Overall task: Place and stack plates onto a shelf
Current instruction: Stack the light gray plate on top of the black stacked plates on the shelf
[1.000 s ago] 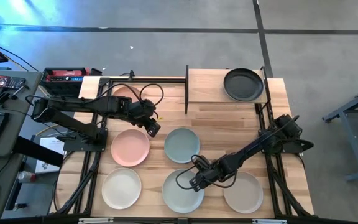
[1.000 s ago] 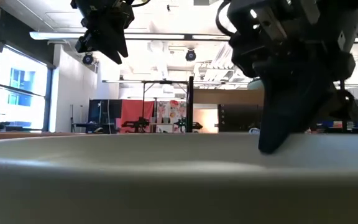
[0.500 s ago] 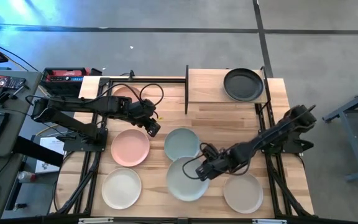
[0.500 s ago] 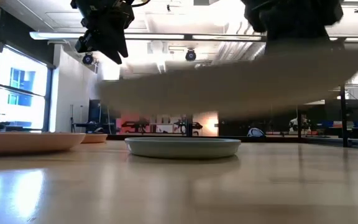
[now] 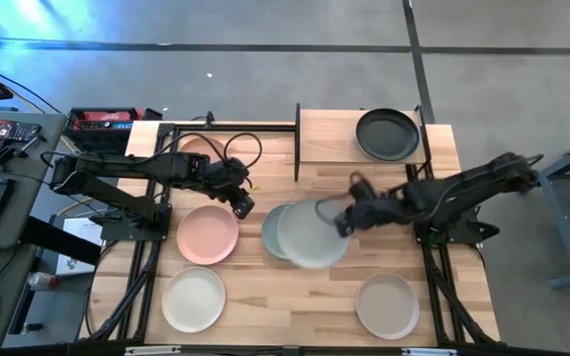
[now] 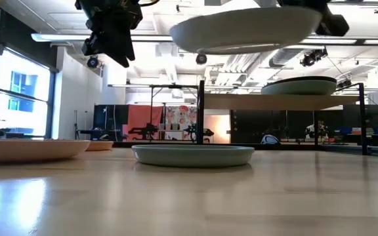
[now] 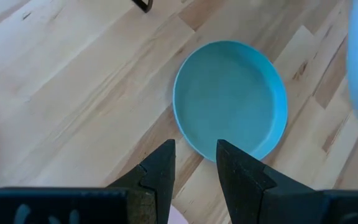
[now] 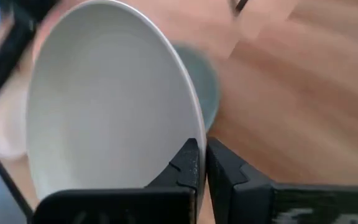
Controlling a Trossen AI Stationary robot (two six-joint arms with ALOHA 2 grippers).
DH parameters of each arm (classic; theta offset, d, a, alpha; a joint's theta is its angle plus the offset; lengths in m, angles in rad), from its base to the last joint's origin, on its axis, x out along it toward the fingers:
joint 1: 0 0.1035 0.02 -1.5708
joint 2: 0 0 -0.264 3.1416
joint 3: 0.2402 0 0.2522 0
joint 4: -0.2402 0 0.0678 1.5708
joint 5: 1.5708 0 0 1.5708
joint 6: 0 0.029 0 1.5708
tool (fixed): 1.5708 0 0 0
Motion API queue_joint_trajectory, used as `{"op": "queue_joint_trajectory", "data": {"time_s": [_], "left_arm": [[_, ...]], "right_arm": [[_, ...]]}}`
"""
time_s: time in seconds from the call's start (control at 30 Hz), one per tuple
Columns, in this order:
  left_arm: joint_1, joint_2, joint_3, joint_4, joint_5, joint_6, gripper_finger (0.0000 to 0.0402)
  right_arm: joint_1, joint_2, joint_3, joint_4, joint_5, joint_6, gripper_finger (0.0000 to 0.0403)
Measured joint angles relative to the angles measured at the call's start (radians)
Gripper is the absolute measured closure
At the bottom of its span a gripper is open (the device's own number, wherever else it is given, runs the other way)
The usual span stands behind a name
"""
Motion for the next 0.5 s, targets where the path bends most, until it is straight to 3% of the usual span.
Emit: {"op": "queue_joint_trajectory", "data": {"time_s": [0.5], "left_arm": [[0.0,0.0,0.0,0.0,0.0,0.223,0.0296]], "right_arm": [[-0.439,-0.348,0.0,-0.146,0.004,-0.084,0.0403]]}}
